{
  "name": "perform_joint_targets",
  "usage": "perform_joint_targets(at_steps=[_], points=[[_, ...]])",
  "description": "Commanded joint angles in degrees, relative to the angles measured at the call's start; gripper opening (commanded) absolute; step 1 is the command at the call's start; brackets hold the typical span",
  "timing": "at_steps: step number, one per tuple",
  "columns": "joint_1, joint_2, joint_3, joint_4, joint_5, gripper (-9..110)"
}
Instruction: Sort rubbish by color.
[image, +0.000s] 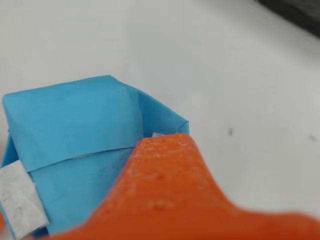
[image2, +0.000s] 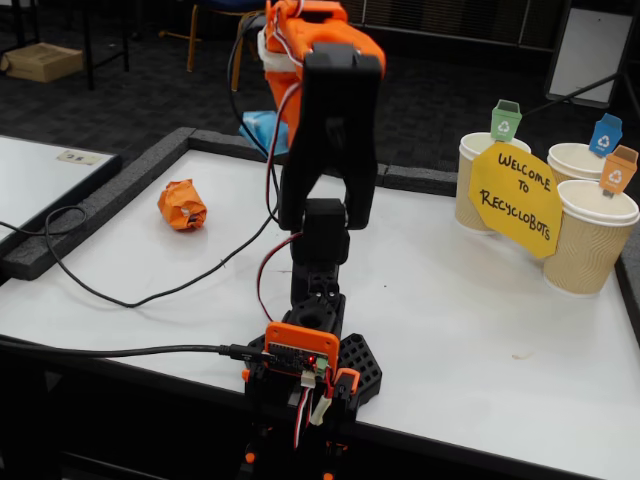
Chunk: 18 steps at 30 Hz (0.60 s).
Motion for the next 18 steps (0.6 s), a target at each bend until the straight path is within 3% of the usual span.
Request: perform_joint_targets(at_steps=[1,18], points=[[1.76,29.97,3.87,-1.58,-1.23,0],[6.94,59.77,21.45,2.20,-1.23,0]])
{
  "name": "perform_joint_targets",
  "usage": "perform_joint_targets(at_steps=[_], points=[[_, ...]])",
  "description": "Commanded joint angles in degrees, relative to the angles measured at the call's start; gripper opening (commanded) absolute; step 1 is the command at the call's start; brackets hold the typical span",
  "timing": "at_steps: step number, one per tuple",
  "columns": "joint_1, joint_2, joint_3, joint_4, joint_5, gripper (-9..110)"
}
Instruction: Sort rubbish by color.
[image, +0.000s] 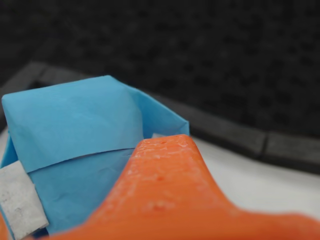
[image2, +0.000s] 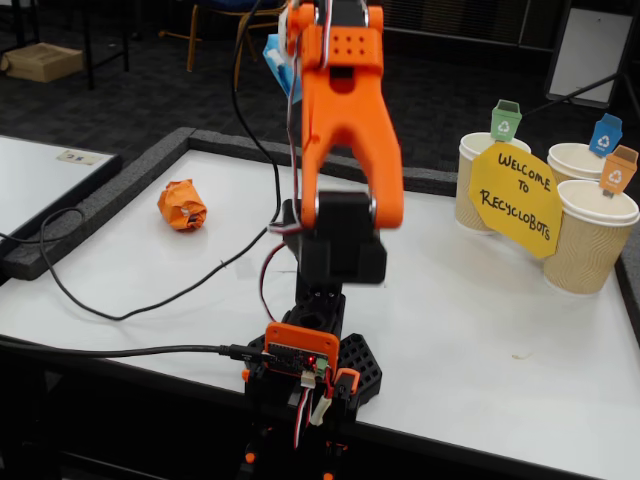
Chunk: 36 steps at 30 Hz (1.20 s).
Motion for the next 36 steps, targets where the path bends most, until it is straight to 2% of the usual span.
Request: perform_joint_targets(at_steps=[1,21,36], points=[[1.58,6.15,-0.44,0.62,-1.23,0],[6.59,19.95,6.15,2.46,-1.23,0],[19.34,19.69,9.32,0.44,-1.23,0]])
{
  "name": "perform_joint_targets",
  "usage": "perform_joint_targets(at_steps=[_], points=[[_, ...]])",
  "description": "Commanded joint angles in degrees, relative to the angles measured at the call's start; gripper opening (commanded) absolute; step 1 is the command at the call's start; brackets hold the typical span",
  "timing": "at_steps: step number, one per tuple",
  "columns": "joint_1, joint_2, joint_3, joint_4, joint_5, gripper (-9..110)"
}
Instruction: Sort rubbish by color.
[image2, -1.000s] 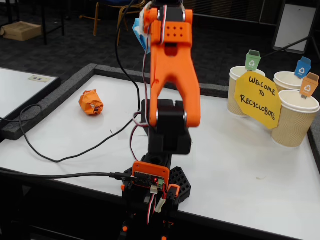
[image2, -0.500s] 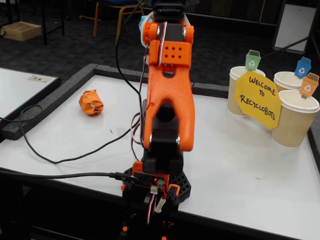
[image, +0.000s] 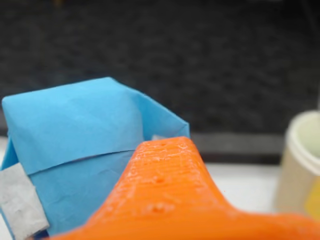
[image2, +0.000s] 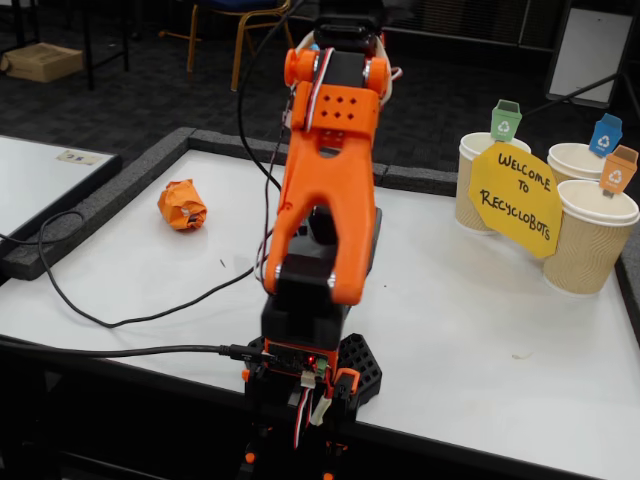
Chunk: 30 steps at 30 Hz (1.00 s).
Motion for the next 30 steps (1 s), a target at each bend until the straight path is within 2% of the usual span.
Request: perform_joint_targets(at_steps=[1,18,30], points=[[5.89,-0.18,-0.88,-2.29,-0.88,0],[29.62,-0.88,0.44,-2.46,-0.88,0],[37.35,-0.88,0.09,-1.85,-0.88,0]])
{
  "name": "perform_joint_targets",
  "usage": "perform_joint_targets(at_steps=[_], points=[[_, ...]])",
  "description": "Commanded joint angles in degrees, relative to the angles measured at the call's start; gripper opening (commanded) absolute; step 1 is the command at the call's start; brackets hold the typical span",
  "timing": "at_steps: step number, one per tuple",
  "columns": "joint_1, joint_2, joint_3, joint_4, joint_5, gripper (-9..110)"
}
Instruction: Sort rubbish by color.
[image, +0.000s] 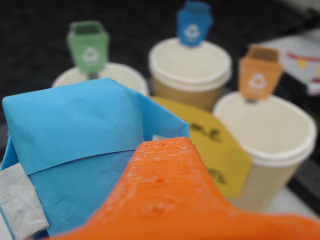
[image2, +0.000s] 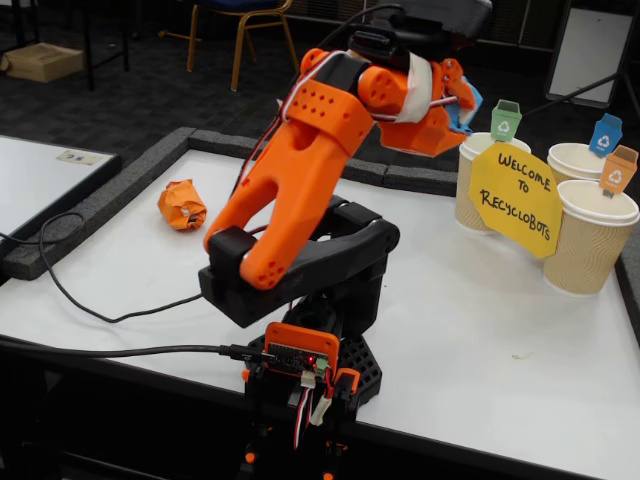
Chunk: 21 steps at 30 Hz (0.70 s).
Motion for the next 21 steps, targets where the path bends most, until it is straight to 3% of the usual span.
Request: perform_joint_targets(at_steps=[1,21], points=[[2.37,-0.88,-2.29,-1.67,-0.88,0],[2.99,-2.02,-2.72,-3.08,-0.88,0]])
